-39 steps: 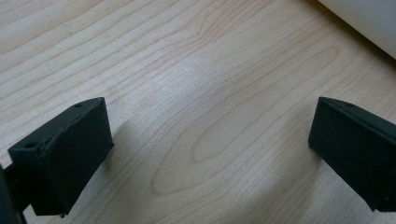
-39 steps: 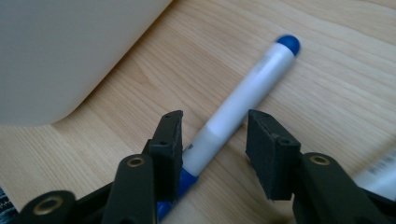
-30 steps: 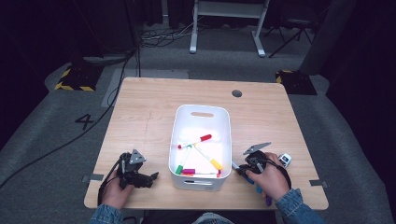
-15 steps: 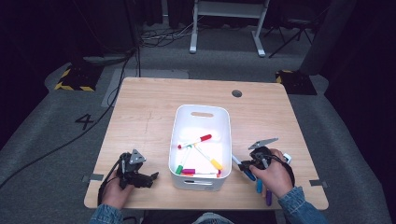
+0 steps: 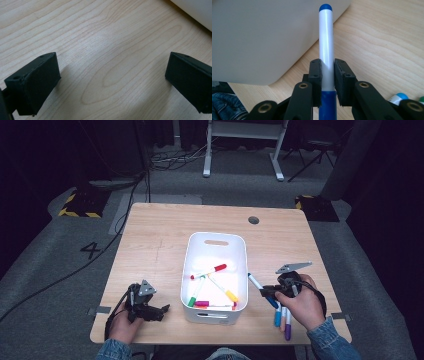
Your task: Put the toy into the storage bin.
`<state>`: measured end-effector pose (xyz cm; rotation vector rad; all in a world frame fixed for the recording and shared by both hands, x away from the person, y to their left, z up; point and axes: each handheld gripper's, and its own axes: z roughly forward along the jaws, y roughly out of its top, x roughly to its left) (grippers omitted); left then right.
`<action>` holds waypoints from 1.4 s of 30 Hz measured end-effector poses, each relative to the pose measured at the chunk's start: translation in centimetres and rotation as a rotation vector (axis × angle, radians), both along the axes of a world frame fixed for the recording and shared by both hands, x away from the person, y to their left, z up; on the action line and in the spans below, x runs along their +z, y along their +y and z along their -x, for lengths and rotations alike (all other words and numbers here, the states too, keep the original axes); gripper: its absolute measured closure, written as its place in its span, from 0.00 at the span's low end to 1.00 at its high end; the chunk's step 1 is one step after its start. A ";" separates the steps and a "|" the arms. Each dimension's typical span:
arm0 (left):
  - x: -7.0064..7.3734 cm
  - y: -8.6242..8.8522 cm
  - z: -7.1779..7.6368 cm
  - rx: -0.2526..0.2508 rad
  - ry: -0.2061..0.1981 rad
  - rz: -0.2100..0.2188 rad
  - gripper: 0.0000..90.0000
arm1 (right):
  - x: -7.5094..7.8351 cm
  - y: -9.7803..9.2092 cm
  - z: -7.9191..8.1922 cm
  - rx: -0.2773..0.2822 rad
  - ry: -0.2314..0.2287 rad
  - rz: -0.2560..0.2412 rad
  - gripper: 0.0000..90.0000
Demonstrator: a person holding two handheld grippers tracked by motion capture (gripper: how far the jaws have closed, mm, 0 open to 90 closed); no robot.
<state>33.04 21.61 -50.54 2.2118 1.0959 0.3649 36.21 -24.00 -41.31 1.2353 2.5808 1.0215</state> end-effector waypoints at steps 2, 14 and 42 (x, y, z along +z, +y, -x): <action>0.0 0.0 0.0 0.000 0.000 0.000 0.00 | 0.5 -0.1 0.1 0.003 -0.003 -0.010 0.86; 0.0 0.0 0.0 0.000 0.000 0.000 0.00 | 3.2 -0.2 0.7 0.017 -0.029 -0.058 0.86; 0.0 0.0 0.0 0.000 -0.004 0.001 0.00 | 7.7 3.9 1.1 0.154 -0.069 -0.096 0.86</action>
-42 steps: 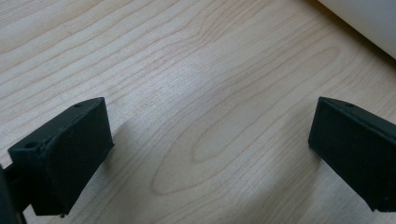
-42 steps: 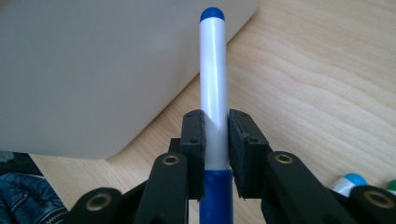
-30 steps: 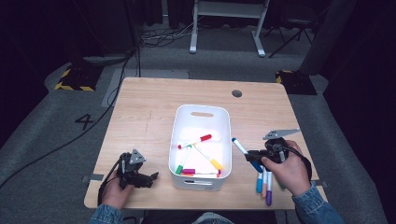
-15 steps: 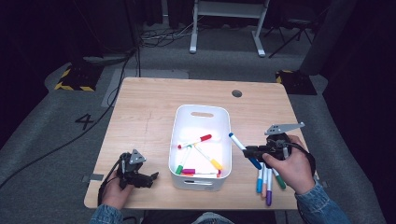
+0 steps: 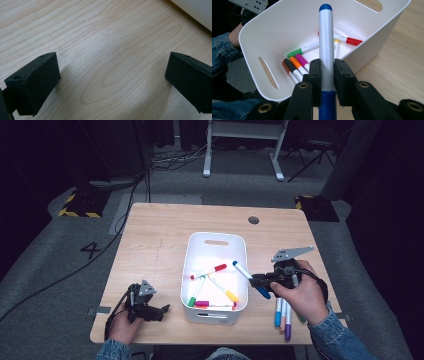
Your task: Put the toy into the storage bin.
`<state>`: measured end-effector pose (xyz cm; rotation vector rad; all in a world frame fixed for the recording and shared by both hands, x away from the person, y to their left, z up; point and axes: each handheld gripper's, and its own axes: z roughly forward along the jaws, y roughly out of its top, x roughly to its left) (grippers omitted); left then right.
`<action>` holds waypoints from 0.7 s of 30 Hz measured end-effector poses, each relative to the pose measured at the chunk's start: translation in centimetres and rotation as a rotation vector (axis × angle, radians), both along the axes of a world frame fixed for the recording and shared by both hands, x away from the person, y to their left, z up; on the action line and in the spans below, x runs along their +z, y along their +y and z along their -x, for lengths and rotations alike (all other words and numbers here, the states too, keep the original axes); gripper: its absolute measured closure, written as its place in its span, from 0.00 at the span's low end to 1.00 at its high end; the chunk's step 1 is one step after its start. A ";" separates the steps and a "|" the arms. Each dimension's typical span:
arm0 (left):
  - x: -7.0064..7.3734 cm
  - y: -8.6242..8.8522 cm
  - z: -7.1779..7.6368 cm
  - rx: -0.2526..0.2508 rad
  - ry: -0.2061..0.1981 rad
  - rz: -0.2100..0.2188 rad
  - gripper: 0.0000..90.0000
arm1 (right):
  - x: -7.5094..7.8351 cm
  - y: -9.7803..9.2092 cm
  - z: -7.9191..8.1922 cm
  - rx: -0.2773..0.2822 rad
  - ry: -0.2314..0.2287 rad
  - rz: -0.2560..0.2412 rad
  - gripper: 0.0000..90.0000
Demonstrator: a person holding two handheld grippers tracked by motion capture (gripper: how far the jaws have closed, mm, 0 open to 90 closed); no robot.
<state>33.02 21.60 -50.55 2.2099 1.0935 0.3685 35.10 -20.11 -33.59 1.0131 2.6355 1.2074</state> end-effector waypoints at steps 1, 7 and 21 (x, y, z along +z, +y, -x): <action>0.0 0.0 0.0 0.000 0.000 0.000 0.00 | 0.1 0.5 -0.1 0.010 0.002 0.000 0.86; 0.0 0.0 0.0 -0.001 -0.001 -0.001 0.00 | 0.5 1.8 -0.4 0.031 0.007 -0.006 0.86; 0.0 0.0 0.0 0.000 0.000 0.000 0.00 | 1.1 4.2 -0.7 0.076 0.001 -0.023 0.86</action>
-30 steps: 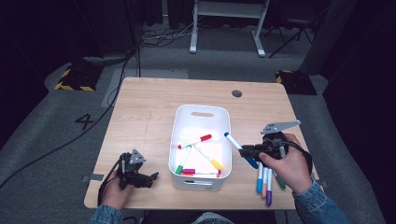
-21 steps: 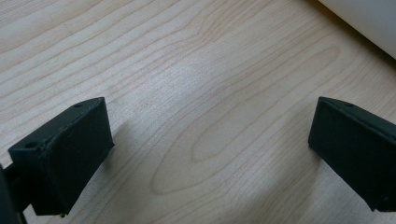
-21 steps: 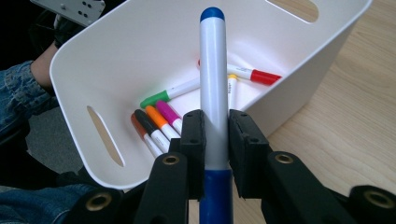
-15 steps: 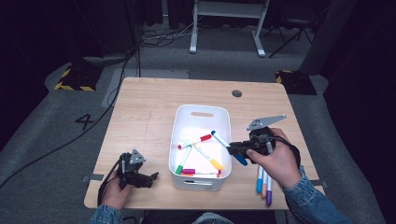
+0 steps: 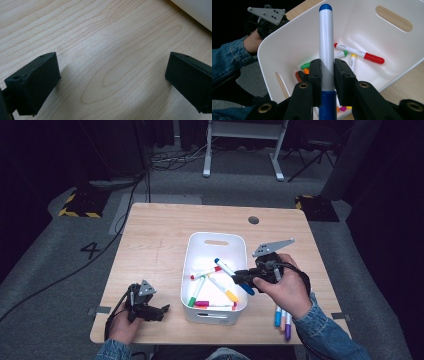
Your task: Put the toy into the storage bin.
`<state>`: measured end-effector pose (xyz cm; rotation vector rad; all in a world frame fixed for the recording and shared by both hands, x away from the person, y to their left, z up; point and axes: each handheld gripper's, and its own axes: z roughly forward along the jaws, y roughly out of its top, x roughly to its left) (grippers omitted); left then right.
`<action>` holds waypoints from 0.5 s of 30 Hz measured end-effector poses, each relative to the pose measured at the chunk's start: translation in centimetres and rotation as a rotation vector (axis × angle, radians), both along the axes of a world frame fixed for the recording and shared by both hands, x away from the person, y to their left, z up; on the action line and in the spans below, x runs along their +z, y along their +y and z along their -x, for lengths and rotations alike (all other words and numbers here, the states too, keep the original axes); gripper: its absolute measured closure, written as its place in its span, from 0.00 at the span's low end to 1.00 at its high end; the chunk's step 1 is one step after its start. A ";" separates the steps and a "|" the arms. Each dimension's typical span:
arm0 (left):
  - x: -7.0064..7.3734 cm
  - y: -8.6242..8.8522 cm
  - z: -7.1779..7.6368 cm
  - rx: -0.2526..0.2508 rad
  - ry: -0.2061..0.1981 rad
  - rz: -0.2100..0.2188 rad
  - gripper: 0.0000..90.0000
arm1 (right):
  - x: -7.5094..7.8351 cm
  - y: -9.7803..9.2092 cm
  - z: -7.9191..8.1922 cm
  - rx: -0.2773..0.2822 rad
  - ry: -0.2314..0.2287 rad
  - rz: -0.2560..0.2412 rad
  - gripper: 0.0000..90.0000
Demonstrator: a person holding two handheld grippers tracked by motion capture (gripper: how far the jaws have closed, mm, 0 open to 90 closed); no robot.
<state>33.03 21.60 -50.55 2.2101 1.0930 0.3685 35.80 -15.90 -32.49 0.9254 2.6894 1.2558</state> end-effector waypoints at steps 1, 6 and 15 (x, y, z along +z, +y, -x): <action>0.0 0.0 0.0 0.000 0.000 0.000 0.00 | 0.0 0.1 0.1 -0.002 0.004 -0.009 0.86; 0.0 0.0 0.0 0.000 0.000 0.000 0.00 | -0.1 0.7 0.1 0.011 0.003 -0.017 0.86; 0.0 0.0 0.0 0.000 -0.001 0.000 0.00 | -1.3 1.9 0.3 0.042 0.036 0.022 0.86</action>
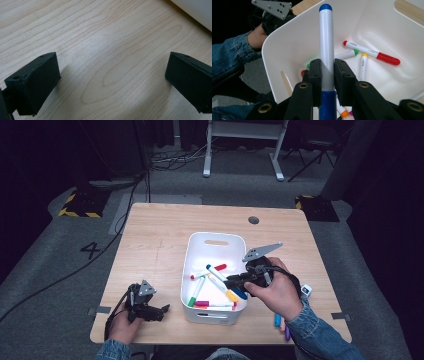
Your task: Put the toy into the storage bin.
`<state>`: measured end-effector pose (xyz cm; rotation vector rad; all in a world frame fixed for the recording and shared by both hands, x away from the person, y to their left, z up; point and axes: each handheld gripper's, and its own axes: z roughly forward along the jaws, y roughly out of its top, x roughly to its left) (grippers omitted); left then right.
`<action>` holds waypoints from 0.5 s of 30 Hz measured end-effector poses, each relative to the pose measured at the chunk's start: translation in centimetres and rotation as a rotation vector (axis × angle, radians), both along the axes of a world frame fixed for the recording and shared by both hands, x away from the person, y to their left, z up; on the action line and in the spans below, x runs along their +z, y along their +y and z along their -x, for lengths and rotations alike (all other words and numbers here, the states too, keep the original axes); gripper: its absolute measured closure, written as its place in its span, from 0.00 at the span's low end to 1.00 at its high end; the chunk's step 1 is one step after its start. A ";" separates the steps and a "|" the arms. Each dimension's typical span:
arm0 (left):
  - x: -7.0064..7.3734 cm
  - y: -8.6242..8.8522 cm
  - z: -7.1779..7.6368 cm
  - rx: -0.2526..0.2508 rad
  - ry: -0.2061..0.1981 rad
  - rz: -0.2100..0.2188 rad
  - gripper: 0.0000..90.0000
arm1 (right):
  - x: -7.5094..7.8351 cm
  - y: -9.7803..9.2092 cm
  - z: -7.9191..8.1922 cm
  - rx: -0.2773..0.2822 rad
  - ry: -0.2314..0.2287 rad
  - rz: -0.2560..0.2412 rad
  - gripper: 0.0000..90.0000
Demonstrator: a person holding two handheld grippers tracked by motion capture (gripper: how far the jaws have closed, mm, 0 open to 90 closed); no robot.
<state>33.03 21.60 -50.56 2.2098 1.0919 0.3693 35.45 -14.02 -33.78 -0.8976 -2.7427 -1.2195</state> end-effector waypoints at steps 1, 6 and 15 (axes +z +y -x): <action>0.0 0.0 0.0 0.000 0.001 0.000 0.00 | -0.3 0.1 0.1 -0.002 0.015 0.004 0.86; 0.0 0.0 0.0 0.000 0.001 0.000 0.00 | -0.7 0.4 0.2 0.020 0.014 0.026 0.86; 0.0 0.0 0.0 0.001 0.001 0.000 0.00 | -2.1 1.4 0.3 0.057 0.030 0.112 0.86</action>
